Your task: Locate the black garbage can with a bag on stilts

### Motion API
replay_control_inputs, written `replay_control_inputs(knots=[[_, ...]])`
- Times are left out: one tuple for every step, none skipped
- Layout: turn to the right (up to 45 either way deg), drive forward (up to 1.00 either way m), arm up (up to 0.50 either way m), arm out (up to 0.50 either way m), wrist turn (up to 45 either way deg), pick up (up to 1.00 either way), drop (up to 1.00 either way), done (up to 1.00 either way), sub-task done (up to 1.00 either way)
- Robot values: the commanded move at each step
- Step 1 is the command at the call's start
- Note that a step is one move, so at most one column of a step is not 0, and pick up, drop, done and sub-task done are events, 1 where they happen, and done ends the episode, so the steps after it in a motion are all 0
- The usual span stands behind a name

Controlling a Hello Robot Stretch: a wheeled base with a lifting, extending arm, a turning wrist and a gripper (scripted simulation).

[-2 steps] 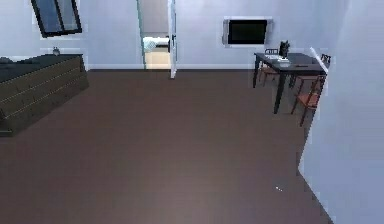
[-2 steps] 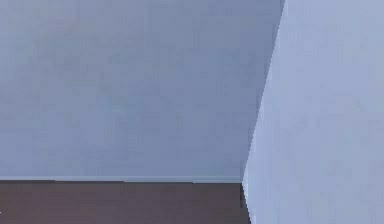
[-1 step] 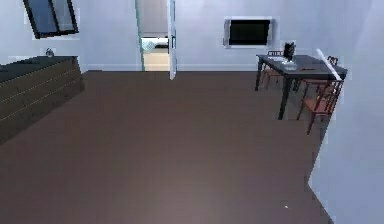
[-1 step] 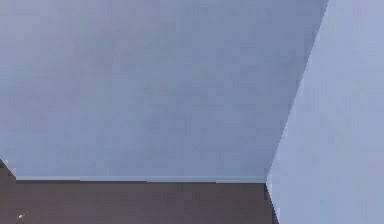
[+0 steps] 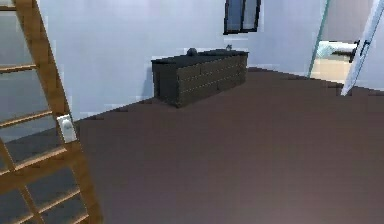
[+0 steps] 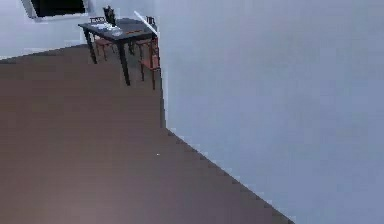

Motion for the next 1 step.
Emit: replay_control_inputs(knots=[[-45.0,0.00,0.00,0.00,0.0,0.00,0.00,0.00,0.00]])
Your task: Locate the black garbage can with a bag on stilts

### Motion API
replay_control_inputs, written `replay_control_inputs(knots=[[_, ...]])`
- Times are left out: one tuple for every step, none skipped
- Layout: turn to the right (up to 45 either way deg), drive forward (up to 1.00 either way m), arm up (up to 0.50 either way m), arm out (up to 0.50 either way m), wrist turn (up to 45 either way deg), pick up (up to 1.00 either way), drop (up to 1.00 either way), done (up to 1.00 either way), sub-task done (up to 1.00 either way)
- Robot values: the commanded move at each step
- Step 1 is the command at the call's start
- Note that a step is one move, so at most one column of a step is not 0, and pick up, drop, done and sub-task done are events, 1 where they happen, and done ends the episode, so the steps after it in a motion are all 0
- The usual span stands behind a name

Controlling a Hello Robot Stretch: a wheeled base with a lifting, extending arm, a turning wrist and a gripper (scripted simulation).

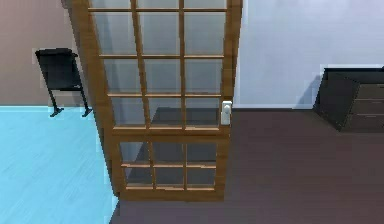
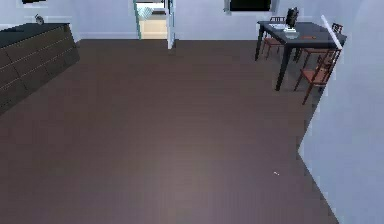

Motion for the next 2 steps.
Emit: replay_control_inputs(knots=[[-9.0,0.00,0.00,0.00,0.0,0.00,0.00,0.00,0.00],[0.0,0.45,0.00,0.00,0.0,0.00,0.00,0.00,0.00]])
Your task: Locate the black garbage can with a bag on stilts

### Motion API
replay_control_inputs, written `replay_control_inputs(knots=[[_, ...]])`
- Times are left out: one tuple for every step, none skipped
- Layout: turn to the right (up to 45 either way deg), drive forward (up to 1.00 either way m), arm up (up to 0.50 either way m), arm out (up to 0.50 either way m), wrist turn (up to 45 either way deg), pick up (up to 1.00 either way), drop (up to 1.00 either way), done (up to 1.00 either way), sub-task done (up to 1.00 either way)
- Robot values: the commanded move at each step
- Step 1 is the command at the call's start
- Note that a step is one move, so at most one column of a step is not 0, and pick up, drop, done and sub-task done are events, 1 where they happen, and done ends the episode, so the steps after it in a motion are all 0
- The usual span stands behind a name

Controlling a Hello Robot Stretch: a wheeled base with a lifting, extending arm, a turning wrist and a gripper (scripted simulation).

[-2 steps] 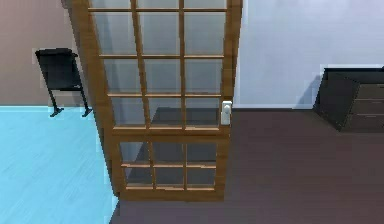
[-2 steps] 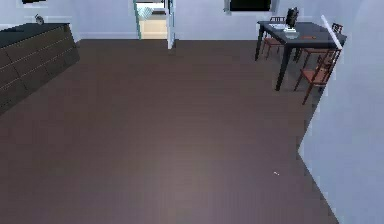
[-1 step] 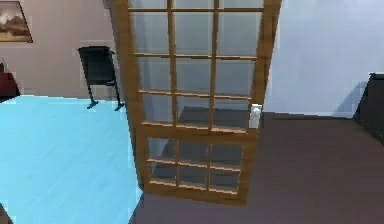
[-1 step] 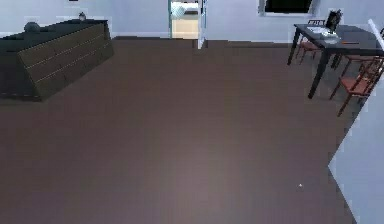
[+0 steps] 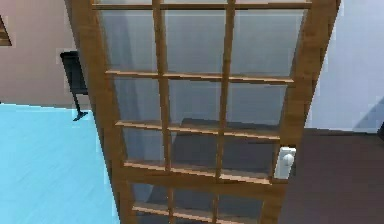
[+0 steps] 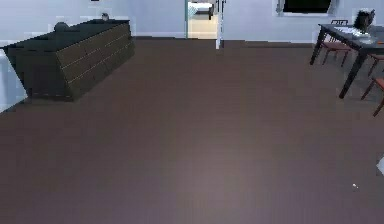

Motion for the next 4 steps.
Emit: replay_control_inputs(knots=[[-45.0,0.00,0.00,0.00,0.0,0.00,0.00,0.00,0.00],[-9.0,0.00,0.00,0.00,0.0,0.00,0.00,0.00,0.00],[0.0,0.70,0.00,0.00,0.0,0.00,0.00,0.00,0.00],[15.0,0.00,0.00,0.00,0.0,0.00,0.00,0.00,0.00]])
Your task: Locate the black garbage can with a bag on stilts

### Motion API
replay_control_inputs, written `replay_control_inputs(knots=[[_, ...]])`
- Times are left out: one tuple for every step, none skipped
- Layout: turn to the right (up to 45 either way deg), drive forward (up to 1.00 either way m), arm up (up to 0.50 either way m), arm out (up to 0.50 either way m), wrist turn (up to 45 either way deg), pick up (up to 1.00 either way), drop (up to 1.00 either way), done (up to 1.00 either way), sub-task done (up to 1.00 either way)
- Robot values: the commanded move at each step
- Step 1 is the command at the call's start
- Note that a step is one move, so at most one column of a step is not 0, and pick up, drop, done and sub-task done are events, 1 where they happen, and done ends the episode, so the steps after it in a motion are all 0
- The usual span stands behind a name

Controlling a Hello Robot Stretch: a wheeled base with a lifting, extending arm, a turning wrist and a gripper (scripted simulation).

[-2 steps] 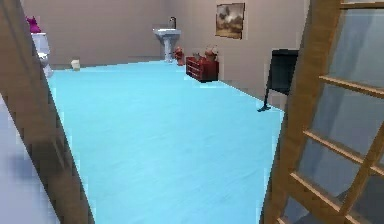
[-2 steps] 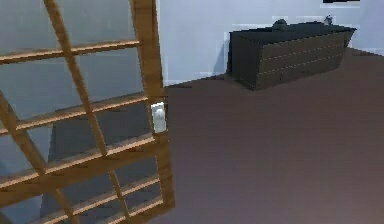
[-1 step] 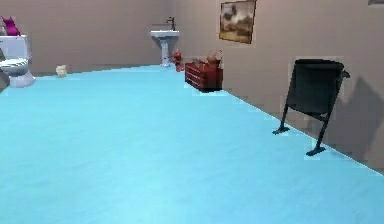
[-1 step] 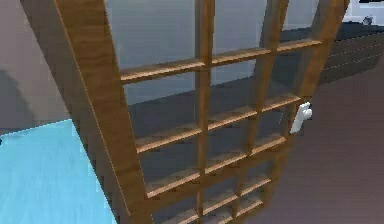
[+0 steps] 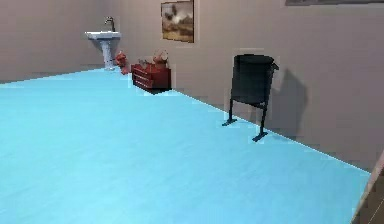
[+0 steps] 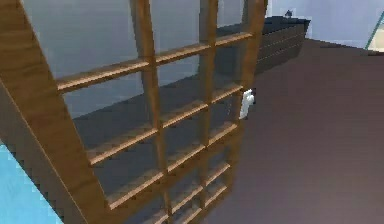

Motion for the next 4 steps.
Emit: replay_control_inputs(knots=[[0.0,0.45,0.00,0.00,0.0,0.00,0.00,0.00,0.00],[45.0,0.00,0.00,0.00,0.0,0.00,0.00,0.00,0.00],[0.0,1.00,0.00,0.00,0.0,0.00,0.00,0.00,0.00],[9.0,0.00,0.00,0.00,0.0,0.00,0.00,0.00,0.00]])
